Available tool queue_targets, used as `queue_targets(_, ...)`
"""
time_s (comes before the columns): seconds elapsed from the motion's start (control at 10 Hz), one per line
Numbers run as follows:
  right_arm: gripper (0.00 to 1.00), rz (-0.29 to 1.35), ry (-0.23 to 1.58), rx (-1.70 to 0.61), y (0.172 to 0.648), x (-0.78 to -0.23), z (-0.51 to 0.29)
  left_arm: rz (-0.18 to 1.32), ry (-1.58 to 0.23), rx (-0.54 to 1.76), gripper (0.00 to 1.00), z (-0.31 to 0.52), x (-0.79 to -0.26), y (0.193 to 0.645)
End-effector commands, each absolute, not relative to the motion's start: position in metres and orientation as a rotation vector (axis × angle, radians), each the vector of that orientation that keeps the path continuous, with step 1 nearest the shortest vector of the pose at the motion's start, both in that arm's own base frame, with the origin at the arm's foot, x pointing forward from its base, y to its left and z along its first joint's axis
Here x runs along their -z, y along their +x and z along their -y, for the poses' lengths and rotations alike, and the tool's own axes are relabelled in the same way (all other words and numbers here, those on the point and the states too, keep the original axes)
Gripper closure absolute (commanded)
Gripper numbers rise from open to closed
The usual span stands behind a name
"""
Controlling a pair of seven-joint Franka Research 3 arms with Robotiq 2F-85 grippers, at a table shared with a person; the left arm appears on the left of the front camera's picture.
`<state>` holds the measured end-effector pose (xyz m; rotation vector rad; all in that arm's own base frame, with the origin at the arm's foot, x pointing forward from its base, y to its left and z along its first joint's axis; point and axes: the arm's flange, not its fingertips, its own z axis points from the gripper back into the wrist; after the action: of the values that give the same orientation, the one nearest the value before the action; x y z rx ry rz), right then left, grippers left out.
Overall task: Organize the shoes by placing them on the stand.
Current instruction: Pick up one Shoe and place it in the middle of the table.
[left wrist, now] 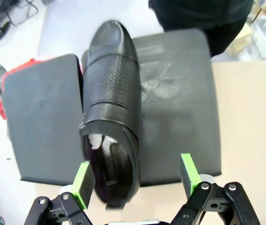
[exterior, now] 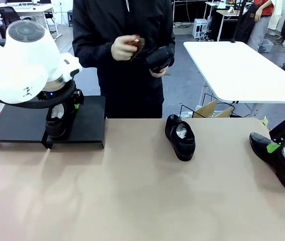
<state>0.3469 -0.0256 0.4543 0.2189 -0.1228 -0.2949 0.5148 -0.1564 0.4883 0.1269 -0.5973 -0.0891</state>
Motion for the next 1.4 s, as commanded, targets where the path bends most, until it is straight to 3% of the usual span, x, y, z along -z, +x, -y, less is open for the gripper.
queue_targets(0.0,0.0,0.123,0.221,0.287,0.346,-0.455,0.025,0.587,0.148,0.139,0.06,0.145,-0.519,0.462)
queue_targets(0.3,0.0,0.123,0.221,0.287,0.346,-0.455,0.025,0.403,0.132,0.368,0.06,0.148,-0.527,0.405)
queue_targets(0.7,0.0,0.123,0.221,0.287,0.346,-0.455,0.025,0.481,0.121,0.284,0.06,0.161,-0.524,0.416)
queue_targets(1.1,0.0,0.123,0.221,0.287,0.346,-0.455,0.025,0.265,0.09,0.352,0.06,0.153,-0.497,0.337)
queue_targets(1.3,0.0,0.123,0.221,0.287,0.346,-0.455,0.025,0.22,0.105,0.315,0.06,0.125,-0.508,0.329)
